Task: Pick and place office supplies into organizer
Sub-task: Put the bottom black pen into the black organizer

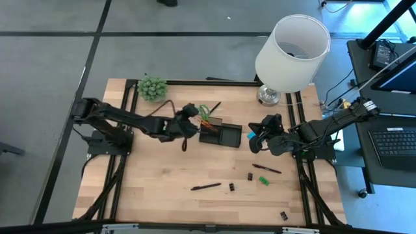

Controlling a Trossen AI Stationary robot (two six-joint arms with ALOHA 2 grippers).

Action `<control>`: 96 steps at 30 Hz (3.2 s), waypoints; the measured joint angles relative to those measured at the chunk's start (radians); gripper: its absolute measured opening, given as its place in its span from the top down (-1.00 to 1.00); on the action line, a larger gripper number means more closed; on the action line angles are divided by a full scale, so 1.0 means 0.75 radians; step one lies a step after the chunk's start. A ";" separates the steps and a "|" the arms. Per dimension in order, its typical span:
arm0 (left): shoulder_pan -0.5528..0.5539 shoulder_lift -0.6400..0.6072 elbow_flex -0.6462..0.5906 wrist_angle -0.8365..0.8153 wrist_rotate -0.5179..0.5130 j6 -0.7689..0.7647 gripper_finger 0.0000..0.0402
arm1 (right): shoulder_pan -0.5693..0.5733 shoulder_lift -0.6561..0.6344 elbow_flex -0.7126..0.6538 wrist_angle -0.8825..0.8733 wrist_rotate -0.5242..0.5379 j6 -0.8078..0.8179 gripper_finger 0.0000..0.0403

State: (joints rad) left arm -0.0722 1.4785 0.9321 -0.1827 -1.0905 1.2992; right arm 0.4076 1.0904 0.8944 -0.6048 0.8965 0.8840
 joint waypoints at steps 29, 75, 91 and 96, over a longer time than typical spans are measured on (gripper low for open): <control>-0.496 -0.243 0.000 0.083 1.198 -1.929 0.16 | 0.001 0.000 0.000 0.000 -0.189 -0.039 0.86; -0.630 0.716 0.685 -0.732 1.209 -2.627 0.15 | 0.002 0.001 0.000 -0.040 -0.259 -0.040 0.86; -0.602 0.753 0.646 -0.682 1.286 -2.682 0.15 | 0.002 0.001 0.000 -0.071 -0.260 -0.035 0.86; -0.600 0.794 0.651 -0.689 1.306 -2.683 0.15 | 0.002 0.001 0.000 -0.074 -0.259 -0.034 0.86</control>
State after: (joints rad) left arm -0.5220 2.0737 1.4204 -0.6997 -0.1108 -0.7128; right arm 0.4091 1.0908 0.8944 -0.6601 0.7021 0.8585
